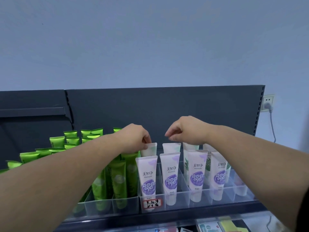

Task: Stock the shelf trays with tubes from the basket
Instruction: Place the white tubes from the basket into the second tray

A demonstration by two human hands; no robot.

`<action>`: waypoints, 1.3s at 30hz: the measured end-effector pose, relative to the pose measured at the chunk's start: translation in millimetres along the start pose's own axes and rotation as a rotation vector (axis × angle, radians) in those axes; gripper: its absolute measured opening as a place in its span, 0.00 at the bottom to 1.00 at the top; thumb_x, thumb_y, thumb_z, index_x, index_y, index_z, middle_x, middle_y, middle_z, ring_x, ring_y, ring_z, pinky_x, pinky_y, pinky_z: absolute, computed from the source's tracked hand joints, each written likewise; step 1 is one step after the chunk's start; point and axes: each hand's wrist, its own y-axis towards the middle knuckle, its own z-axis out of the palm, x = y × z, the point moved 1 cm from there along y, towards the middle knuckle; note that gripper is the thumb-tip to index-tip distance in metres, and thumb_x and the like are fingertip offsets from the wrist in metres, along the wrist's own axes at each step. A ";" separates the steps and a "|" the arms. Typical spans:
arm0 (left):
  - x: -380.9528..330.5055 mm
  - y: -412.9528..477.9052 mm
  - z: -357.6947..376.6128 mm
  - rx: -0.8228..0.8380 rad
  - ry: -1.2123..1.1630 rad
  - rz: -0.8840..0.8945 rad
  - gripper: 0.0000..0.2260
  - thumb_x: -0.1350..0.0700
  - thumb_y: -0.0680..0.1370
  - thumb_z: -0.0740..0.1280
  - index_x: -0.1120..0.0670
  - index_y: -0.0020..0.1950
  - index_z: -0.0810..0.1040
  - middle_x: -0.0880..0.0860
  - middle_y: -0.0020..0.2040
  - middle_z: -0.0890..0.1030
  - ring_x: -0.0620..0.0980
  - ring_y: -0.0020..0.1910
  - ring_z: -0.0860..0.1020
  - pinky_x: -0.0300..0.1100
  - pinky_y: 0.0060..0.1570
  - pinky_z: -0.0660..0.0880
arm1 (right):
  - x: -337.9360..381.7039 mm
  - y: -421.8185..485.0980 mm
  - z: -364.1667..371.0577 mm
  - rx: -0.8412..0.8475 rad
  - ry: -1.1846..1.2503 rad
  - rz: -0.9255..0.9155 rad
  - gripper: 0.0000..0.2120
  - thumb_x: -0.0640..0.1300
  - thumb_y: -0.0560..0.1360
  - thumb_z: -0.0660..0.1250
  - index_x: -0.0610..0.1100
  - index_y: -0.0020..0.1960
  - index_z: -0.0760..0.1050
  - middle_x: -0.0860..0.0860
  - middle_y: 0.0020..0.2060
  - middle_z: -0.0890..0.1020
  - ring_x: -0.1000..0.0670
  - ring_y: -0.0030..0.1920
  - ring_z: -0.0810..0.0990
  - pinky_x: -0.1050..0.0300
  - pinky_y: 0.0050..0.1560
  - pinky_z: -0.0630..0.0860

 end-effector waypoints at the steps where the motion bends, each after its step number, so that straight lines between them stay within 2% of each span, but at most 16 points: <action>1: -0.1 0.1 -0.3 -0.001 -0.007 0.001 0.11 0.52 0.79 0.65 0.51 0.60 0.79 0.47 0.55 0.81 0.45 0.52 0.78 0.36 0.52 0.73 | -3.6 -1.4 -4.7 -0.017 -0.011 0.010 0.10 0.46 0.77 0.66 0.53 0.57 0.81 0.59 0.52 0.82 0.58 0.51 0.79 0.65 0.55 0.72; 5: -5.0 1.8 -4.9 -0.040 -0.071 0.026 0.11 0.49 0.78 0.65 0.49 0.59 0.80 0.45 0.54 0.81 0.43 0.51 0.78 0.34 0.50 0.72 | -24.4 -11.3 -21.3 0.028 -0.033 0.091 0.10 0.46 0.77 0.67 0.52 0.58 0.80 0.59 0.52 0.82 0.57 0.52 0.79 0.62 0.57 0.74; 9: -21.7 9.4 -5.6 -0.035 -0.150 0.063 0.11 0.46 0.77 0.67 0.47 0.56 0.82 0.43 0.51 0.82 0.42 0.49 0.78 0.37 0.51 0.75 | -34.0 -16.8 -16.3 0.121 -0.106 0.126 0.11 0.46 0.75 0.70 0.51 0.57 0.81 0.58 0.47 0.81 0.56 0.49 0.79 0.62 0.54 0.73; 13: -34.8 19.1 -0.9 -0.002 -0.114 0.071 0.11 0.45 0.77 0.67 0.48 0.56 0.82 0.44 0.51 0.82 0.43 0.48 0.79 0.40 0.52 0.77 | -37.2 -14.4 -5.1 0.089 -0.143 0.120 0.08 0.45 0.76 0.69 0.48 0.54 0.82 0.59 0.40 0.79 0.56 0.44 0.78 0.63 0.48 0.72; 16: -38.4 24.1 1.2 -0.007 -0.082 0.066 0.11 0.47 0.78 0.66 0.49 0.55 0.83 0.45 0.51 0.83 0.44 0.47 0.79 0.39 0.50 0.76 | -39.7 -14.3 -3.3 0.054 -0.117 0.109 0.07 0.46 0.76 0.69 0.48 0.52 0.83 0.60 0.38 0.78 0.56 0.43 0.77 0.63 0.46 0.72; 19: -38.5 27.3 3.1 -0.030 -0.092 0.045 0.10 0.49 0.78 0.66 0.50 0.54 0.83 0.46 0.50 0.83 0.44 0.45 0.78 0.36 0.45 0.73 | -40.3 -14.2 -3.2 0.042 -0.091 0.097 0.07 0.46 0.75 0.70 0.48 0.52 0.83 0.59 0.39 0.79 0.56 0.43 0.77 0.63 0.47 0.72; 24: -37.6 30.1 5.4 -0.044 -0.093 0.012 0.10 0.49 0.78 0.66 0.50 0.55 0.82 0.46 0.51 0.82 0.44 0.46 0.78 0.36 0.47 0.74 | -37.1 -12.4 -1.7 0.047 -0.074 0.073 0.07 0.46 0.76 0.69 0.48 0.52 0.83 0.57 0.42 0.81 0.56 0.44 0.78 0.63 0.47 0.73; 30: -37.0 31.1 5.9 -0.036 -0.102 0.000 0.10 0.49 0.78 0.66 0.50 0.55 0.82 0.46 0.50 0.82 0.44 0.45 0.77 0.35 0.44 0.72 | -38.7 -12.7 -2.9 0.061 -0.049 0.059 0.07 0.46 0.75 0.70 0.49 0.52 0.83 0.60 0.39 0.79 0.58 0.41 0.77 0.67 0.42 0.71; 35: -34.0 30.7 4.7 -0.029 -0.090 -0.010 0.09 0.49 0.78 0.66 0.50 0.54 0.82 0.45 0.48 0.81 0.43 0.44 0.77 0.35 0.42 0.70 | -44.8 -15.2 -10.5 0.044 0.021 0.064 0.07 0.46 0.74 0.71 0.50 0.52 0.83 0.64 0.36 0.79 0.63 0.40 0.77 0.70 0.43 0.71; 39: -30.5 29.4 3.5 -0.028 -0.100 -0.008 0.08 0.48 0.78 0.66 0.49 0.51 0.83 0.42 0.43 0.79 0.41 0.42 0.76 0.34 0.42 0.70 | -59.5 -24.4 -26.5 0.005 0.004 0.111 0.08 0.47 0.73 0.72 0.52 0.52 0.83 0.62 0.41 0.80 0.60 0.45 0.79 0.67 0.49 0.73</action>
